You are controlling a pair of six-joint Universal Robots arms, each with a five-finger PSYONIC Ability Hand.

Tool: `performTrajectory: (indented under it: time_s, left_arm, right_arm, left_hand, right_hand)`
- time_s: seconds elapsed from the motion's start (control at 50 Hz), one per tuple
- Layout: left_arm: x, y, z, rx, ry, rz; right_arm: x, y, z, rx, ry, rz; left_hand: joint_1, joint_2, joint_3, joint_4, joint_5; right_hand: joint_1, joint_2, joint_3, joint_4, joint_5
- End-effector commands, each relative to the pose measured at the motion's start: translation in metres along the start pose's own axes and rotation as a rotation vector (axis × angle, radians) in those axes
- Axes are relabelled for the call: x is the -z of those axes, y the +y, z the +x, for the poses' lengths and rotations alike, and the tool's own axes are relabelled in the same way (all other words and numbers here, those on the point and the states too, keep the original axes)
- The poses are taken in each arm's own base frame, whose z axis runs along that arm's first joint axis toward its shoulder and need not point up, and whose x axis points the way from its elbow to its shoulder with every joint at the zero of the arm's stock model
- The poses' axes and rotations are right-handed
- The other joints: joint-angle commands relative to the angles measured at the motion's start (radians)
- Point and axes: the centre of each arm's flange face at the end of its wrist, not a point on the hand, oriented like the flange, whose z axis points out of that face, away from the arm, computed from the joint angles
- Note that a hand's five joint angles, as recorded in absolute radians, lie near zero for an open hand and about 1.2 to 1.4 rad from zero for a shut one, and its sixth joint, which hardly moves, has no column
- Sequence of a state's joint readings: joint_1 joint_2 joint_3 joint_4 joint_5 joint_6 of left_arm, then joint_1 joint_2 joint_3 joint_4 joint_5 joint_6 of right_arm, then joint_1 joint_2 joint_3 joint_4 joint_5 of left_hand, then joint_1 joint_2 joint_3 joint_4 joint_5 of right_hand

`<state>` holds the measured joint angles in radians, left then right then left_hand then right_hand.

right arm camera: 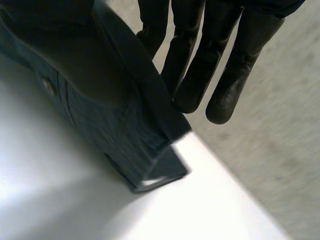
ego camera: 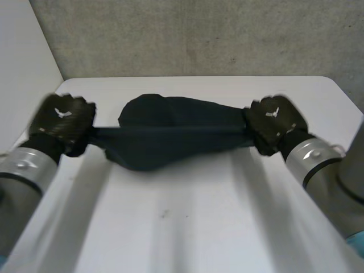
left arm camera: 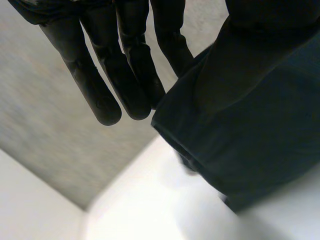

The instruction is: Fold the shorts.

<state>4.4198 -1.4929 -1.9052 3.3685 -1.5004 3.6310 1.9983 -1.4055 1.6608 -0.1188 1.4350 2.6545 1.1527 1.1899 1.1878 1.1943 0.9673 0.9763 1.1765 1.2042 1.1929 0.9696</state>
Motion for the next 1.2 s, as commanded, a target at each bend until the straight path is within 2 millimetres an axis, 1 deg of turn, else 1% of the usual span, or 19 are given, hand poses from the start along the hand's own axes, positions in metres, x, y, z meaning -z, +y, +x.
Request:
performTrajectory:
  time_s: [0.02,0.12,0.4,0.52,0.56,0.66,0.74,0.76,0.8,0.82,0.84,0.88,0.9,0.92,0.98,1.0,1.06,1.12,1.2]
  left_arm:
    - [0.046,-0.051,-0.019,-0.197,-0.083,0.129]
    - [0.048,-0.047,-0.013,-0.198,-0.054,0.114]
    - [0.007,0.056,0.041,-0.203,0.183,-0.306]
    - [-0.013,0.061,0.055,-0.216,0.210,-0.310]
    - [-0.029,0.059,0.054,-0.216,0.189,-0.284]
    - [-0.078,0.038,0.048,-0.214,0.107,-0.156]
    - [-0.124,0.003,0.029,-0.207,-0.024,0.001]
    - [-0.140,-0.022,0.016,-0.200,-0.110,0.086]
    - [-0.150,-0.050,0.002,-0.184,-0.193,0.169]
    - [-0.153,-0.066,-0.006,-0.167,-0.241,0.218]
    - [-0.155,-0.099,-0.023,-0.134,-0.335,0.316]
    - [-0.154,-0.128,-0.038,-0.105,-0.422,0.409]
    - [-0.153,-0.140,-0.045,-0.091,-0.462,0.453]
    - [-0.149,-0.161,-0.059,-0.063,-0.533,0.532]
    - [-0.138,-0.185,-0.072,-0.020,-0.590,0.625]
    - [-0.126,-0.198,-0.078,0.006,-0.606,0.669]
    - [-0.117,-0.200,-0.078,0.034,-0.583,0.672]
    - [-0.114,-0.179,-0.066,0.066,-0.521,0.614]
    - [-0.107,-0.142,-0.047,0.075,-0.439,0.506]
  right_arm:
    - [0.027,-0.051,0.028,0.159,0.090,0.062]
    - [0.035,-0.052,0.026,0.165,0.033,-0.017]
    - [0.005,0.012,-0.008,0.271,-0.157,-0.280]
    - [-0.020,0.038,-0.017,0.287,-0.188,-0.362]
    - [-0.028,0.041,-0.017,0.290,-0.176,-0.370]
    - [-0.062,0.034,-0.008,0.290,-0.106,-0.300]
    - [-0.097,0.001,0.015,0.275,0.042,-0.119]
    - [-0.108,-0.023,0.028,0.267,0.124,-0.013]
    - [-0.116,-0.047,0.042,0.259,0.205,0.097]
    - [-0.119,-0.075,0.058,0.253,0.292,0.220]
    - [-0.119,-0.089,0.065,0.251,0.333,0.281]
    - [-0.116,-0.118,0.080,0.253,0.417,0.408]
    - [-0.108,-0.142,0.091,0.248,0.487,0.520]
    - [-0.104,-0.153,0.096,0.244,0.517,0.573]
    - [-0.086,-0.184,0.108,0.210,0.599,0.736]
    - [-0.084,-0.184,0.108,0.202,0.603,0.746]
    - [-0.083,-0.177,0.104,0.175,0.574,0.731]
    - [-0.087,-0.161,0.097,0.159,0.541,0.682]
    - [-0.095,-0.122,0.078,0.157,0.462,0.547]
  left_hand:
    - [0.244,0.206,0.208,0.202,0.254]
    - [0.244,0.206,0.208,0.202,0.254]
    - [0.244,0.206,0.208,0.202,0.254]
    - [0.244,0.206,0.208,0.202,0.254]
    - [0.244,0.206,0.208,0.202,0.254]
    - [0.244,0.206,0.208,0.202,0.254]
    - [0.244,0.206,0.208,0.202,0.254]
    - [0.244,0.206,0.208,0.202,0.254]
    - [0.244,0.206,0.208,0.202,0.254]
    - [0.244,0.206,0.208,0.202,0.254]
    - [0.244,0.206,0.208,0.202,0.254]
    - [0.244,0.206,0.208,0.202,0.254]
    - [0.244,0.206,0.208,0.202,0.254]
    - [0.244,0.206,0.208,0.202,0.254]
    - [0.244,0.206,0.208,0.202,0.254]
    - [0.244,0.206,0.208,0.202,0.254]
    - [0.244,0.206,0.208,0.202,0.254]
    - [0.244,0.206,0.208,0.202,0.254]
    - [0.244,0.206,0.208,0.202,0.254]
  right_hand:
    - [0.420,0.220,0.192,0.203,0.252]
    - [0.420,0.220,0.192,0.203,0.252]
    - [0.420,0.220,0.192,0.203,0.252]
    - [0.420,0.220,0.192,0.203,0.252]
    - [0.420,0.220,0.192,0.203,0.252]
    - [0.420,0.220,0.192,0.203,0.252]
    - [0.420,0.220,0.192,0.203,0.252]
    - [0.420,0.220,0.192,0.203,0.252]
    - [0.420,0.220,0.192,0.203,0.252]
    - [0.420,0.220,0.192,0.203,0.252]
    - [0.420,0.220,0.192,0.203,0.252]
    - [0.420,0.220,0.192,0.203,0.252]
    - [0.420,0.220,0.192,0.203,0.252]
    - [0.420,0.220,0.192,0.203,0.252]
    - [0.420,0.220,0.192,0.203,0.252]
    - [0.420,0.220,0.192,0.203,0.252]
    - [0.420,0.220,0.192,0.203,0.252]
    - [0.420,0.220,0.192,0.203,0.252]
    - [0.420,0.220,0.192,0.203,0.252]
